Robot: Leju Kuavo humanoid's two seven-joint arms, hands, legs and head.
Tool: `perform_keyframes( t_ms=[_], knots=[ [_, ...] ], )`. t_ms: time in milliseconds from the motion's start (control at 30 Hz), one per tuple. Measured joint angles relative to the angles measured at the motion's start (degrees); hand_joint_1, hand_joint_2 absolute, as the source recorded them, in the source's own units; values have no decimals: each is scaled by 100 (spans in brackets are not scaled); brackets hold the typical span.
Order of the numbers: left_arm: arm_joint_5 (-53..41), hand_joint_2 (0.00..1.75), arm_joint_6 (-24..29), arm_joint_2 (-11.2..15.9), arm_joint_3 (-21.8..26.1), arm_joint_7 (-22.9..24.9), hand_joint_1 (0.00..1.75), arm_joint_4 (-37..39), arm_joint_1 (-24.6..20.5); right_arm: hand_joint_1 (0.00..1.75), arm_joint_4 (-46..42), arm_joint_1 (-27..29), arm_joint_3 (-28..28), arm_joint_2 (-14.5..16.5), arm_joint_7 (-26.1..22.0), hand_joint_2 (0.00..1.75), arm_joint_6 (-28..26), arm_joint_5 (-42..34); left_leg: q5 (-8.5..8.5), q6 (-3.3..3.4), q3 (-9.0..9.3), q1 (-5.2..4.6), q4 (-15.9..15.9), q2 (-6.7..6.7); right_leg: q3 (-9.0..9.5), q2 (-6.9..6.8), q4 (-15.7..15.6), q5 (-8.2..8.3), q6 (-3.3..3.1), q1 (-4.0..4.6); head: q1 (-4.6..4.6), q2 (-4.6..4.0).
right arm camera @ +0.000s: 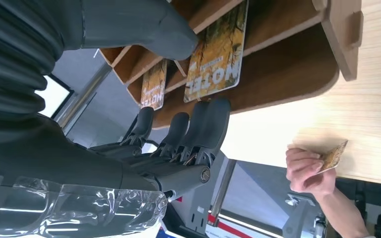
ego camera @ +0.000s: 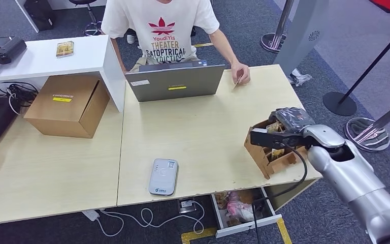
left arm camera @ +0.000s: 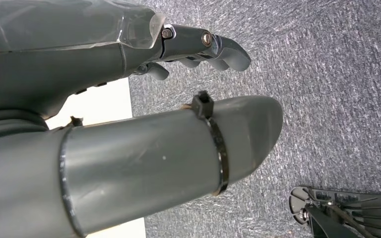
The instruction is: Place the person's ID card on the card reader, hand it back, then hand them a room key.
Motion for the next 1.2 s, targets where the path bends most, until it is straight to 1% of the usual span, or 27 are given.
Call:
perform_keyframes(
  t_ms=[100, 267, 300, 400, 533, 733, 833, 1200],
  knots=[
    [-15, 0, -7, 1, 0, -4, 0, 0, -1, 98, -76, 96, -60, -33, 33, 175, 6, -3, 0, 0, 0, 0, 0, 0, 0, 0, 0, 0, 0, 0, 1, 0],
    [-26, 0, -16, 2, 0, -6, 0, 0, -1, 96, -181, 261, -135, -75, 68, 175, 9, -5, 0, 0, 0, 0, 0, 0, 0, 0, 0, 0, 0, 0, 1, 0],
    [-27, 0, -16, 2, 0, -7, 0, 0, 0, 98, -196, 293, -157, -77, 70, 175, 8, -5, 0, 0, 0, 0, 0, 0, 0, 0, 0, 0, 0, 0, 1, 0],
    [-35, 0, -16, 3, 0, -6, 0, 0, -1, 111, -226, 378, -218, -80, 72, 175, 8, -4, 0, 0, 0, 0, 0, 0, 0, 0, 0, 0, 0, 0, 1, 0],
    [-42, 0, -16, 4, 0, -5, 0, 0, -1, 137, -266, 459, -257, -83, 73, 175, 6, -2, 0, 0, 0, 0, 0, 1, 0, 0, 0, 0, 0, 0, 0, 0],
    [-44, 0, -16, 4, 0, -5, 0, 0, -1, 154, -329, 527, -314, -85, 79, 175, 6, 6, 0, 0, 0, 0, 0, 0, 0, 0, 0, 0, 0, 0, 0, 0],
    [-50, 0, -20, 4, 0, -5, 0, 0, 0, 158, -379, 555, -356, -91, 91, 175, 6, 15, 0, 0, 0, 0, 0, 0, 0, 0, 0, 0, 0, 0, 0, 0],
    [-76, 0, -26, 4, 0, -5, 0, 0, 0, 157, -542, 719, -487, -141, 127, 175, -9, 19, 0, 0, 0, 0, 0, 0, 0, 0, 0, 0, 0, 0, 1, 0]
  ],
)
